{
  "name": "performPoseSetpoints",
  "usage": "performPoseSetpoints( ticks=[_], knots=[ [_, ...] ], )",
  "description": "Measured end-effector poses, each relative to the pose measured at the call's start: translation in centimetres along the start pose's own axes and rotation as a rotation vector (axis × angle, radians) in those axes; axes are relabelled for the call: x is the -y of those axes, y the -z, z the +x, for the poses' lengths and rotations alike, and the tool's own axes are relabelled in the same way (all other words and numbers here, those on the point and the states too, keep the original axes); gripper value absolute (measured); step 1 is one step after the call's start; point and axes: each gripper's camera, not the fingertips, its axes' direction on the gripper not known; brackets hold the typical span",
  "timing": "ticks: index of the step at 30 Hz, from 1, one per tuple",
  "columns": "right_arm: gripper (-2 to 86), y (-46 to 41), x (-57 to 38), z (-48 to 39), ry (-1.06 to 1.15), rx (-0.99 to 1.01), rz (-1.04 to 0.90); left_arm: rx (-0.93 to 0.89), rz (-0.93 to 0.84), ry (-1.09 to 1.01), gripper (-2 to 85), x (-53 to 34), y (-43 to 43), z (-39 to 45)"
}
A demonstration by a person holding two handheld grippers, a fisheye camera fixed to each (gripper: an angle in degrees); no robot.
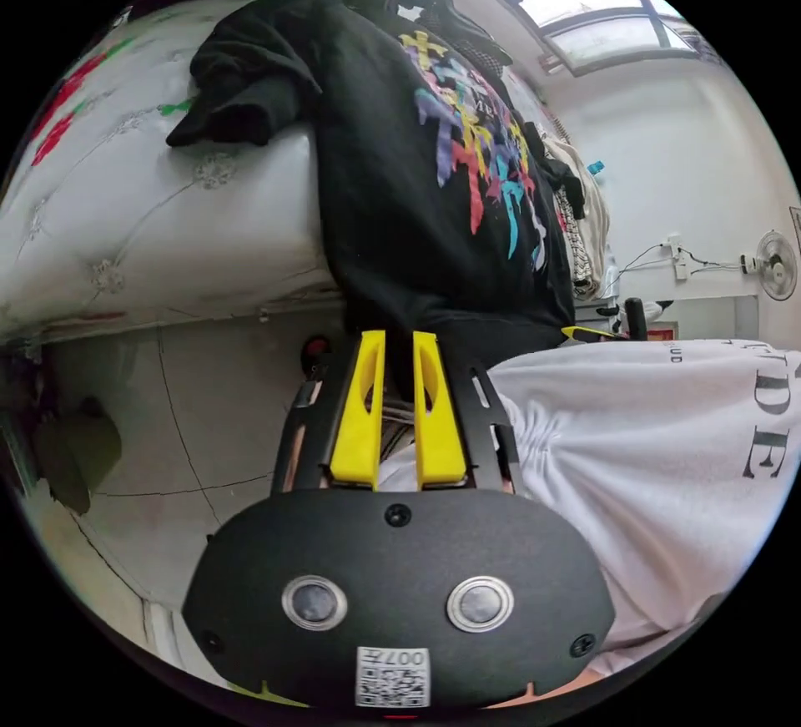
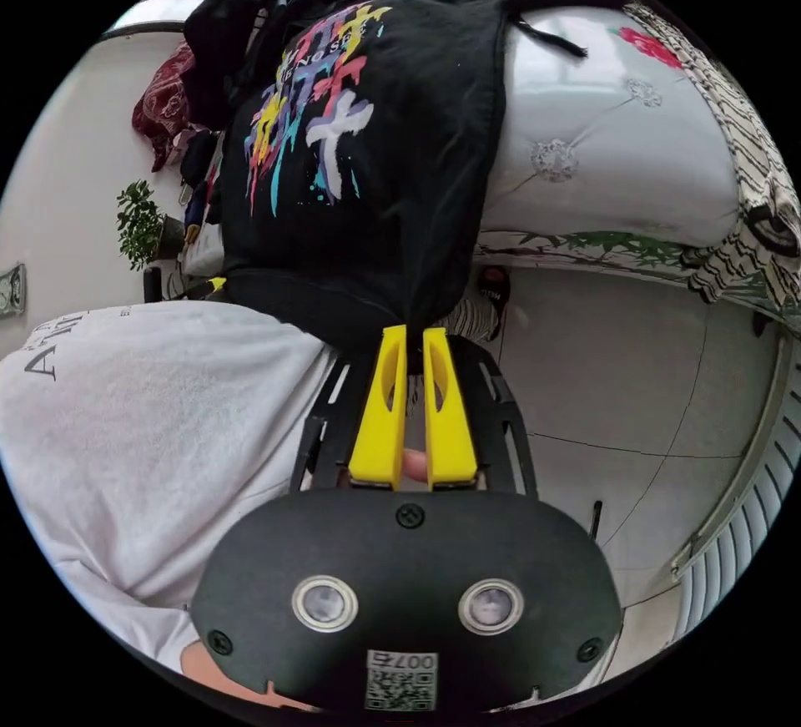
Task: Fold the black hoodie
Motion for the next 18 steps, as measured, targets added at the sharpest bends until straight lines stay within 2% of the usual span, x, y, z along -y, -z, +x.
performPoseSetpoints(
  ticks=[4, 6, 9, 11, 14, 16, 18],
  knots=[
    [2.5, 1.5, 0.5, -0.9, 0.021, -0.051, 0.002, 0.065, 0.187, 0.067, 9.1, 0.1, 7.1, -1.5],
    [3.1, 5.0, 1.0, -2.0, 0.044, -0.064, 0.114, 0.153, 0.269, 0.086, 11.8, 1.1, 10.8, -1.8],
    [3.8, 8.4, 3.6, -3.9, 0.084, -0.075, 0.226, 0.261, 0.326, 0.076, 14.6, 4.4, 12.2, -1.9],
    [4.0, 8.8, 6.3, -5.2, 0.119, -0.052, 0.231, 0.306, 0.319, 0.079, 15.8, 7.4, 11.4, -2.2],
    [4.0, 8.0, 11.0, -8.9, 0.224, -0.028, 0.21, 0.427, 0.258, 0.102, 14.2, 12.5, 8.8, -2.5],
    [3.9, 7.2, 13.5, -11.5, 0.292, -0.034, 0.195, 0.487, 0.193, 0.126, 9.9, 14.9, 7.1, -3.0],
    [3.6, 5.9, 16.4, -14.7, 0.37, -0.016, 0.154, 0.503, 0.227, 0.14, 4.6, 16.3, 8.5, -3.4]
  ],
)
